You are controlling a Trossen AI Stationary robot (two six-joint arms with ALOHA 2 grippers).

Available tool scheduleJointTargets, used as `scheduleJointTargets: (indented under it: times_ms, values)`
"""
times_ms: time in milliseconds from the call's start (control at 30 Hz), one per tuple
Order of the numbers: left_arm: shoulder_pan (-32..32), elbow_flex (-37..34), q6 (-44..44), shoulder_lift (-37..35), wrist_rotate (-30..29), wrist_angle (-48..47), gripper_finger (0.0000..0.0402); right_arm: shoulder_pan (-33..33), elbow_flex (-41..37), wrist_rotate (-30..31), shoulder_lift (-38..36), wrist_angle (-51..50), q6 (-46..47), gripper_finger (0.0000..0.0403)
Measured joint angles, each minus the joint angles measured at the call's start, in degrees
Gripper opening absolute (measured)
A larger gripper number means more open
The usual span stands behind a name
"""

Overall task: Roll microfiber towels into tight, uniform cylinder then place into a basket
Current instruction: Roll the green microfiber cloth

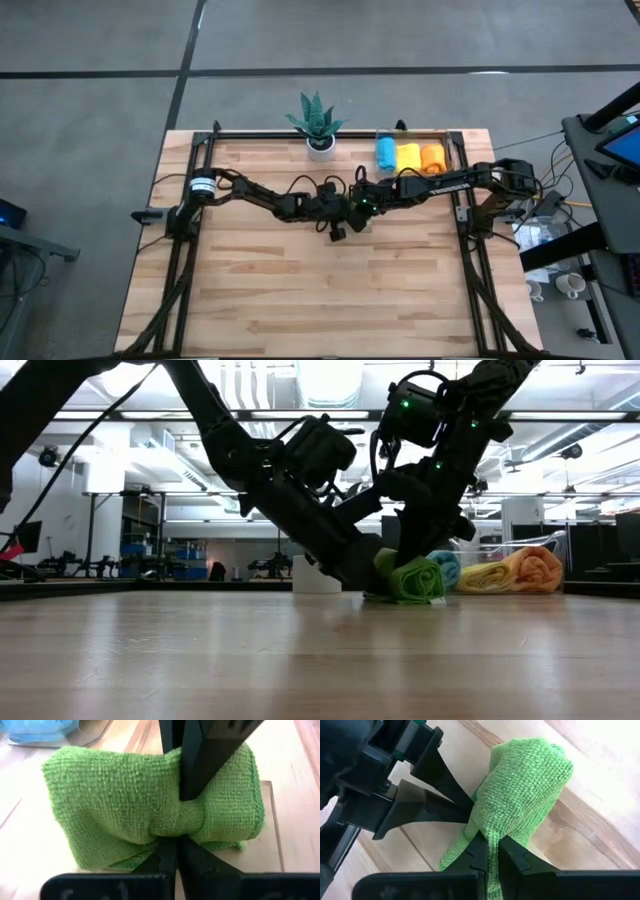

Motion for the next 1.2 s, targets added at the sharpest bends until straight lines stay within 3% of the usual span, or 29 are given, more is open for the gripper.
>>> scheduleJointTargets:
  times_ms: [400,567,967,1200]
  values:
    - [-0.07,-0.08,-0.06,-3.07,-3.81,-8.97,0.0000,0.00,-0.04,0.10,0.02,0.31,-0.20,0.0013]
    - [-0.07,-0.17,-1.17,-3.61,-9.81,-11.28,0.0000,0.00,-0.04,0.06,0.02,0.39,-0.20,0.0013]
    - [0.00,-4.33,0.44,-3.54,-10.46,-0.22,0.0000,0.00,-0.04,0.01,0.02,0.94,-0.24,0.0013]
    - [0.25,-4.66,1.63,-3.69,-10.42,1.62,0.0000,0.00,-0.04,-0.14,0.02,0.98,-0.42,0.0013]
